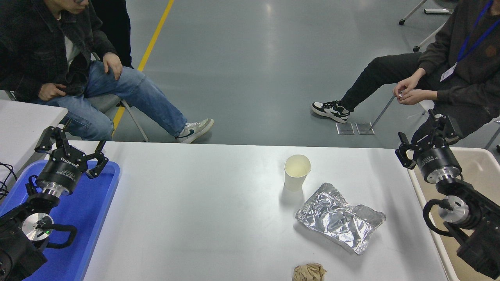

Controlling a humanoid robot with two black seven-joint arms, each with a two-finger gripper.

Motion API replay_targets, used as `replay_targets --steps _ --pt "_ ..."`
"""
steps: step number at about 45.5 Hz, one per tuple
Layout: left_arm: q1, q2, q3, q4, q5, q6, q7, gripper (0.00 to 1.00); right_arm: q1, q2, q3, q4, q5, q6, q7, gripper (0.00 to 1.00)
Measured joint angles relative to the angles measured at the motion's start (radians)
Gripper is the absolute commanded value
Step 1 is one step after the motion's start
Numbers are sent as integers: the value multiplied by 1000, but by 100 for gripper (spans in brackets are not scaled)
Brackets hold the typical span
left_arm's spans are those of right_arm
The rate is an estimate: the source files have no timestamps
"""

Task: Clean the table surface

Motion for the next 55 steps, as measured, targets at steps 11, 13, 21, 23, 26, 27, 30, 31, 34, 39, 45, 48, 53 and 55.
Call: replay_targets --steps 11,13,21,23,26,27,30,31,34,39,45,48,53,55 --pt "0 0 0 0 0 0 0 100 0 2 0 -1 0 0 1 100" --pt "0 0 0 0 0 0 0 100 0 2 -1 -1 0 0 1 100" --pt "0 0 0 0 0 0 0 100 -1 3 -3 0 1 0 1 100" --pt "0 0 0 0 0 0 0 100 -1 4 -3 2 3 0 1 100" --pt "0 0 0 0 0 0 0 100 -2 5 -4 5 4 0 1 100" --pt "0 0 0 0 -1 0 0 100 -2 5 -5 6 4 0 1 100" --pt "0 0 0 0 -1 0 0 100 -3 4 -6 15 6 0 1 100" --pt "0 0 0 0 -1 0 0 100 -3 4 -6 20 6 0 0 100" --pt "0 0 0 0 -1 0 0 100 -5 1 -7 34 7 -1 -3 100" --pt "0 0 0 0 -1 0 0 100 -7 -3 -10 56 8 -4 -7 100" --pt "0 0 0 0 0 0 0 100 -10 -6 -16 82 9 -6 -18 100" --pt "0 0 0 0 0 0 0 100 -16 -16 -21 102 9 -7 -35 100" --pt "0 0 0 0 0 0 0 100 -31 -54 -34 164 7 -10 -71 100" --pt "0 0 0 0 0 0 0 100 -38 -77 -45 196 5 -12 -87 100"
